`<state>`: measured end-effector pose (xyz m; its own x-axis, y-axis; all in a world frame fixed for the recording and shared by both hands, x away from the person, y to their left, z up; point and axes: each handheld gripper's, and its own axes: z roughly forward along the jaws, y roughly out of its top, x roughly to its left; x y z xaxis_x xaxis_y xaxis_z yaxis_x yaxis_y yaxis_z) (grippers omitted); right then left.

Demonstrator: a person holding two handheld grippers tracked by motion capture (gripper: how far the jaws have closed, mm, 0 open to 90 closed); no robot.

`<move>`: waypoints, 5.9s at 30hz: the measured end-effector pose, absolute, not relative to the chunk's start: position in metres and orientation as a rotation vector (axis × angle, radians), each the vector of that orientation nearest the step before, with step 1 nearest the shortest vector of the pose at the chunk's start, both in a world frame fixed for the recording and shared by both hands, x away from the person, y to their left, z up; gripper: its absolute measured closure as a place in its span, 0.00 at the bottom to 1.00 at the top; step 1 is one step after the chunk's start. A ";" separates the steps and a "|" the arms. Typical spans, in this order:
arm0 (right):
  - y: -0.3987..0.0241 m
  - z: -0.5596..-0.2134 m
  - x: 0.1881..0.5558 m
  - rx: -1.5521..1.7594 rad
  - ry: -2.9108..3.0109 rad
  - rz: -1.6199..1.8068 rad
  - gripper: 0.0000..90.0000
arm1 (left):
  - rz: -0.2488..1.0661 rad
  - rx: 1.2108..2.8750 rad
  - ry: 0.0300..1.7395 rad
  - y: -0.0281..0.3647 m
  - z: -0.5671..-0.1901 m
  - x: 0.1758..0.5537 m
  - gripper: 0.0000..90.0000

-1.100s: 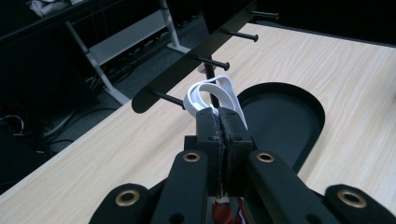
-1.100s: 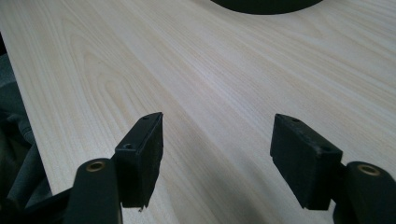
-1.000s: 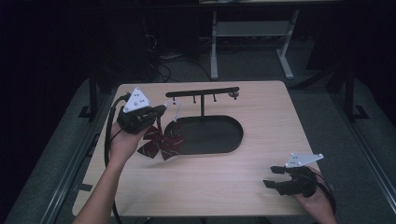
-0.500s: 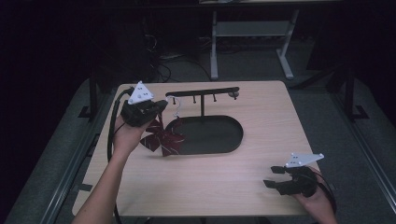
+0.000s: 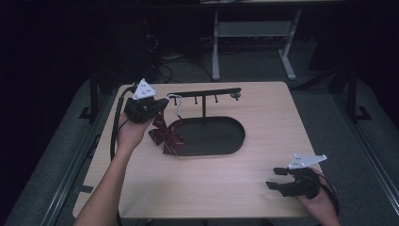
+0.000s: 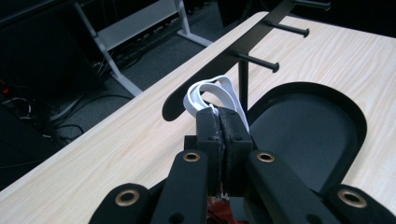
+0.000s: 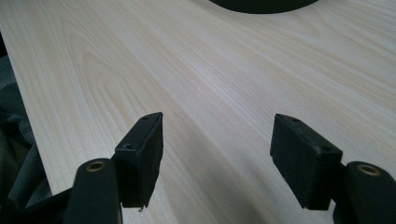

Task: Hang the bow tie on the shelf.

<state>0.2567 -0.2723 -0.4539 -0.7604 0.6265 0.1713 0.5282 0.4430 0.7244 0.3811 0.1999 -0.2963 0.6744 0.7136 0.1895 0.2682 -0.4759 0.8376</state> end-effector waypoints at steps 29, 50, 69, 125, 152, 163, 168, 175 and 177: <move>-0.274 -0.453 0.255 1.045 2.562 1.215 0.38 | 0.657 2.070 0.815 0.204 -0.308 0.398 0.97; -0.276 -0.452 0.254 1.042 2.557 1.218 0.38 | 0.658 2.085 0.811 0.203 -0.310 0.396 0.88; -0.276 -0.452 0.253 1.044 2.557 1.216 0.38 | 0.646 2.087 0.818 0.208 -0.315 0.389 0.87; -0.280 -0.453 0.255 1.081 2.543 1.217 0.38 | 0.525 2.111 0.873 0.234 -0.342 0.355 0.71; -0.282 -0.452 0.255 1.095 2.541 1.209 0.38 | 0.499 2.132 0.896 0.246 -0.358 0.333 0.63; -0.282 -0.452 0.255 1.097 2.541 1.208 0.38 | 0.490 2.142 0.895 0.247 -0.364 0.324 0.61; -0.282 -0.452 0.254 1.098 2.541 1.207 0.38 | 0.484 2.149 0.888 0.249 -0.366 0.320 0.59; -0.282 -0.452 0.254 1.097 2.540 1.207 0.38 | 0.482 2.152 0.889 0.251 -0.371 0.314 0.58; -0.282 -0.452 0.254 1.098 2.541 1.206 0.38 | 0.476 2.148 0.894 0.251 -0.373 0.313 0.58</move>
<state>0.2544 -0.2815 -0.4519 -0.7290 0.6586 0.1867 0.5611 0.4186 0.7141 0.3126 0.2507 -0.3728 0.6872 0.7247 0.0509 0.4463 -0.4764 0.7575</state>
